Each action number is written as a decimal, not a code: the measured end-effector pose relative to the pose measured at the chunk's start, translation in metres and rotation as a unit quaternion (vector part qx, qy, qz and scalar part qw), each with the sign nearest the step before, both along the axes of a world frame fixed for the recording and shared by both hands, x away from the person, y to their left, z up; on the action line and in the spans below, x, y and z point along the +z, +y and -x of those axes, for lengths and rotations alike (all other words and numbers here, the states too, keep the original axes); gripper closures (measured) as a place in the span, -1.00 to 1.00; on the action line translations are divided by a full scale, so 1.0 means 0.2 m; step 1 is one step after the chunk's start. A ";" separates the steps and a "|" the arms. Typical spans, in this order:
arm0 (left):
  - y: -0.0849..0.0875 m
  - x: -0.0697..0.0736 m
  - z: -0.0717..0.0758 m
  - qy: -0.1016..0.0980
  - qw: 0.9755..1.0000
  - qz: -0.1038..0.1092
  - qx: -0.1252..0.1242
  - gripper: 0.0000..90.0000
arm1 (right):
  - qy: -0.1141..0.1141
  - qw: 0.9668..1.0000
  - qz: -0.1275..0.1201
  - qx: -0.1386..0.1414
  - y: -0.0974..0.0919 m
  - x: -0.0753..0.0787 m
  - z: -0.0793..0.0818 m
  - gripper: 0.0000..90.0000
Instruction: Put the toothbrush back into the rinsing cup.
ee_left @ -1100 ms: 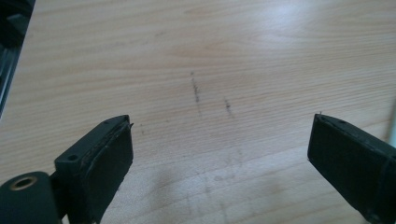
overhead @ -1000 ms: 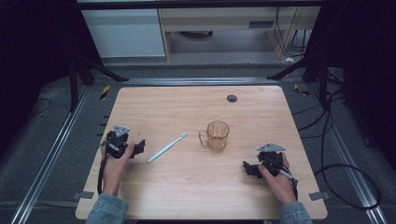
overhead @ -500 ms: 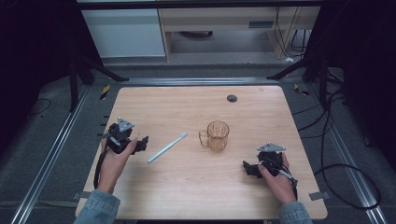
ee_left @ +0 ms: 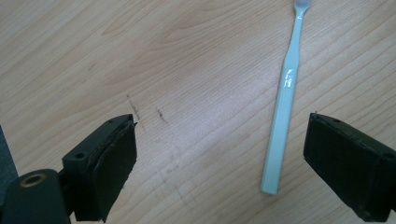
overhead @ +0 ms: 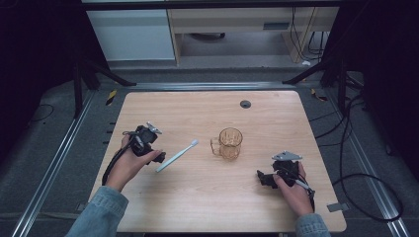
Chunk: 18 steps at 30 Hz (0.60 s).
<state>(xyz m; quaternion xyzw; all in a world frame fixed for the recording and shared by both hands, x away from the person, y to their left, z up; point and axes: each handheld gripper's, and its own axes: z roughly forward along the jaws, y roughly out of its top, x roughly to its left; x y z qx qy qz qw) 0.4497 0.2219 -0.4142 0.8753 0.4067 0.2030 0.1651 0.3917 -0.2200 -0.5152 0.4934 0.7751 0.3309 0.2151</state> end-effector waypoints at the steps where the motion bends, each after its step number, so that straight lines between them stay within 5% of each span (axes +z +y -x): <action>1: -0.01 0.00 -0.01 0.007 1.000 0.000 -0.008 -0.80 | 0.000 1.000 0.000 0.000 0.00 0.00 0.00 -0.99; 6: -0.08 -0.01 -0.07 0.031 0.999 -0.027 -0.035 -0.79 | 0.001 1.000 -0.001 -0.001 0.00 0.00 0.00 -0.99; 11: -0.15 -0.04 -0.10 0.078 0.995 -0.049 -0.043 -0.78 | 0.000 1.000 0.000 0.001 0.00 0.00 0.00 -0.99; 18: -0.21 -0.03 -0.13 0.098 0.992 -0.056 -0.050 -0.68 | 0.001 1.000 -0.002 -0.001 0.00 0.00 0.00 -0.99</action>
